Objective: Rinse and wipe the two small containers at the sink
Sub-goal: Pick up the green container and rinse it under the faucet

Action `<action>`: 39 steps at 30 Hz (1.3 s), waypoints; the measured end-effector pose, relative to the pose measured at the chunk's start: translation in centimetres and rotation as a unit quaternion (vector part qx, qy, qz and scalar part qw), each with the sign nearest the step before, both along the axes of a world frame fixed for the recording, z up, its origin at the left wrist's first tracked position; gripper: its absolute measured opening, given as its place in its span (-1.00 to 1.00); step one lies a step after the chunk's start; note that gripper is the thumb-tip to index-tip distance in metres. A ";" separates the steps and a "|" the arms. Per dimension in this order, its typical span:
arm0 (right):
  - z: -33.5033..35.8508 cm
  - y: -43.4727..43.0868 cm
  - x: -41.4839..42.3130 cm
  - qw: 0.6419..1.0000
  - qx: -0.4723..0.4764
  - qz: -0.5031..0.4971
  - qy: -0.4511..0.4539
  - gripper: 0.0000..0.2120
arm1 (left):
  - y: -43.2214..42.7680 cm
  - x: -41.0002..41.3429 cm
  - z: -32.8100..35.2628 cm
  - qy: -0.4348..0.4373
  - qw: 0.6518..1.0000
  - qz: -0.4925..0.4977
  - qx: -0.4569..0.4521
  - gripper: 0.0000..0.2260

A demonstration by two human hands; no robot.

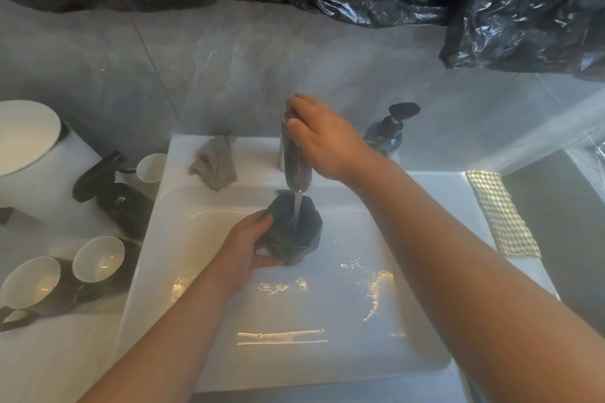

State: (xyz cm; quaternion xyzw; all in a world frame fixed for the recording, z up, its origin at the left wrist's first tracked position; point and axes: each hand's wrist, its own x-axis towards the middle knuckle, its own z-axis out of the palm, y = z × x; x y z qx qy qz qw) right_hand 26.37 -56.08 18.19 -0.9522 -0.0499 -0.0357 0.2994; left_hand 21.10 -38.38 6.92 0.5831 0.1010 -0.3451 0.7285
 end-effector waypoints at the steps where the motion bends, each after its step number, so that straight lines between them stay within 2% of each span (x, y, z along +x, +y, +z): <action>1: 0.0 0.0 0.0 1.000 0.003 0.001 0.000 -0.79 | 0.0 0.0 -0.1 0.001 1.000 0.001 -0.001 -0.78; 14: -0.1 -0.2 0.2 1.000 -0.001 0.008 0.007 -0.67 | -0.2 0.0 -0.2 -0.005 1.000 -0.014 -0.006 -0.78; 26: -0.1 -0.2 0.2 1.000 0.020 0.005 0.006 -0.78 | -0.3 0.0 -0.4 0.000 1.000 -0.013 -0.012 -0.77; 28: -0.2 -0.2 0.2 1.000 0.014 0.006 0.010 -0.72 | -0.3 0.0 -0.6 0.001 1.000 -0.013 -0.010 -0.77; 32: -0.2 -0.1 -0.5 1.000 0.015 -0.003 0.026 -0.48 | -0.2 -0.1 -0.6 0.003 1.000 -0.010 -0.001 -0.78; 39: -0.3 1.0 -2.6 1.000 -0.021 -0.018 0.012 -0.43 | 0.0 -0.7 0.0 0.004 1.000 0.006 0.015 -0.80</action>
